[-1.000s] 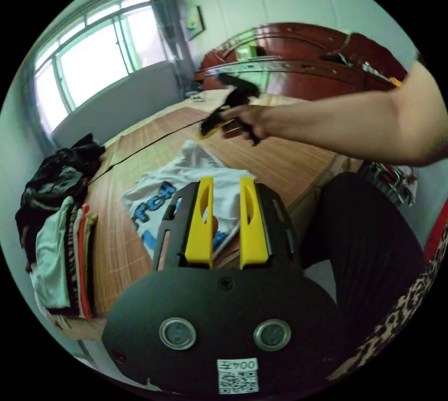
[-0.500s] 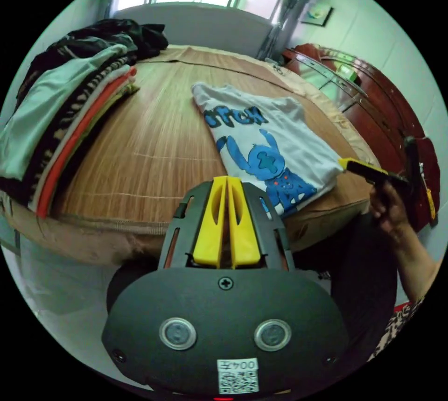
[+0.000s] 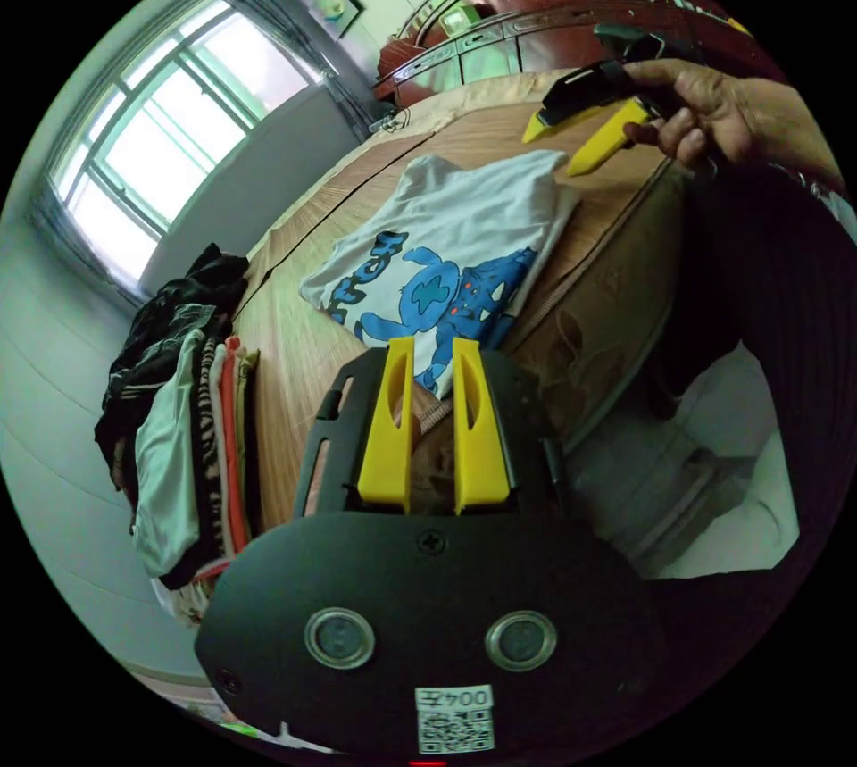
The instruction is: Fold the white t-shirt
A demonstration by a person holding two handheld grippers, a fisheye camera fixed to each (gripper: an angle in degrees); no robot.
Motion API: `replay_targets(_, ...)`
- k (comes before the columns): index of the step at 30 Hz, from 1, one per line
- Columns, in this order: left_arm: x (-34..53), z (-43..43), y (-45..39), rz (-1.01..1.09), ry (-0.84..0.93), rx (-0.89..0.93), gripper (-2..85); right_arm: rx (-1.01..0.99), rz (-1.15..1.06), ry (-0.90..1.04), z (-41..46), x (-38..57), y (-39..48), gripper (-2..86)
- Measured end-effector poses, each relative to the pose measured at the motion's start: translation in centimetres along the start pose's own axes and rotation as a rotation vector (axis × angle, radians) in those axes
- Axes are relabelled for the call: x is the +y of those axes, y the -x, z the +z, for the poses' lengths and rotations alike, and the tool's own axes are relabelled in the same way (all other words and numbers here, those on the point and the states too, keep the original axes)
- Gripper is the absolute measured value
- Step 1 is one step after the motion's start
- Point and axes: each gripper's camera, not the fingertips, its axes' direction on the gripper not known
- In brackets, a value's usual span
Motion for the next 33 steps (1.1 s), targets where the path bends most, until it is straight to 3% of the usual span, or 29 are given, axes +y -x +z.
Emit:
replay_targets(12,-0.3,0.5,-1.1,0.031,0.033,0.061,5.5,0.1,0.045,0.08,1.1,-3.0,1.2,5.1)
replay_targets(33,0.4,2.3,0.2,0.102,0.047,0.142,6.9,0.046,0.013,0.06,-1.1,-4.3,4.0,4.2)
